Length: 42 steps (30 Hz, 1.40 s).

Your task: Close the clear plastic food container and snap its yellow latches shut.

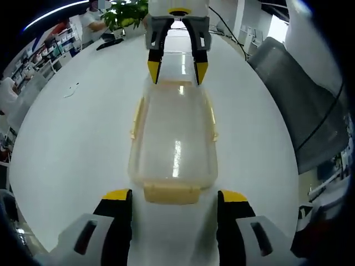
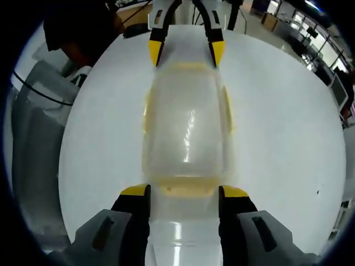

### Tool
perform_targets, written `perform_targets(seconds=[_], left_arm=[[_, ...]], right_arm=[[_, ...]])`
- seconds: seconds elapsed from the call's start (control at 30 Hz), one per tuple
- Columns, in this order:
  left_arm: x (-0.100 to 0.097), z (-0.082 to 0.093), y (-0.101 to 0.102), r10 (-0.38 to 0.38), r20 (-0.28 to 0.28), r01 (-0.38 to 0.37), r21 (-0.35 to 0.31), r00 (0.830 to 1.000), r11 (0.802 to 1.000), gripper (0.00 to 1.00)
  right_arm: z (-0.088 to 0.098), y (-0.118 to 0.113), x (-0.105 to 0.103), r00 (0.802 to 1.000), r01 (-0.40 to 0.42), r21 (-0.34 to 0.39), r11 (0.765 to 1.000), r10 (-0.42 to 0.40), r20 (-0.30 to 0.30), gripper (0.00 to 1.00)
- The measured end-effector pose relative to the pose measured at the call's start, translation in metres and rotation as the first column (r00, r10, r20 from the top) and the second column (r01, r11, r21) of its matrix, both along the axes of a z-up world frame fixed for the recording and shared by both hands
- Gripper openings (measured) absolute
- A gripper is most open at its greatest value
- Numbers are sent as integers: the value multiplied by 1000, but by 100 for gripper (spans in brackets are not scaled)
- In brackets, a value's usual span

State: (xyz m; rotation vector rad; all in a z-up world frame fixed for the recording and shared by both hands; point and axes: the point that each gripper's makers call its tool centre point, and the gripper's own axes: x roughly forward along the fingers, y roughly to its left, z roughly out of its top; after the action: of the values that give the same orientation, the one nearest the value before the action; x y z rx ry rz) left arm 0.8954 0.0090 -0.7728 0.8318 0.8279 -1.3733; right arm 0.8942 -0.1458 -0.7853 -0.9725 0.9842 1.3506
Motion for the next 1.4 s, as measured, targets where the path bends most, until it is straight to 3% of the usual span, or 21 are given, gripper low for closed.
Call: perform_targets(seconds=[0.33,0.5,0.83,1.4], left_arm=[[0,-9,7,4,-21,-4,-12,1000,1000,56],[14,-12,16,22,-5,-22,-52,1000,998,51],[14,-13,9,12,12,-11,-76,1000,997,49],[8,-11,7,-6,10,7,-64,1000,998,44]], right_arm=[[-5,1,1,1000,-15,-14,1000,15,11,44],[-5,3,1,1000,-14,-10,1000,14,17,44],[-6,5,2,1000,-12,-3,1000,12,18,44],[-7,6,6,1000,-16,6,1000,16,18,43]])
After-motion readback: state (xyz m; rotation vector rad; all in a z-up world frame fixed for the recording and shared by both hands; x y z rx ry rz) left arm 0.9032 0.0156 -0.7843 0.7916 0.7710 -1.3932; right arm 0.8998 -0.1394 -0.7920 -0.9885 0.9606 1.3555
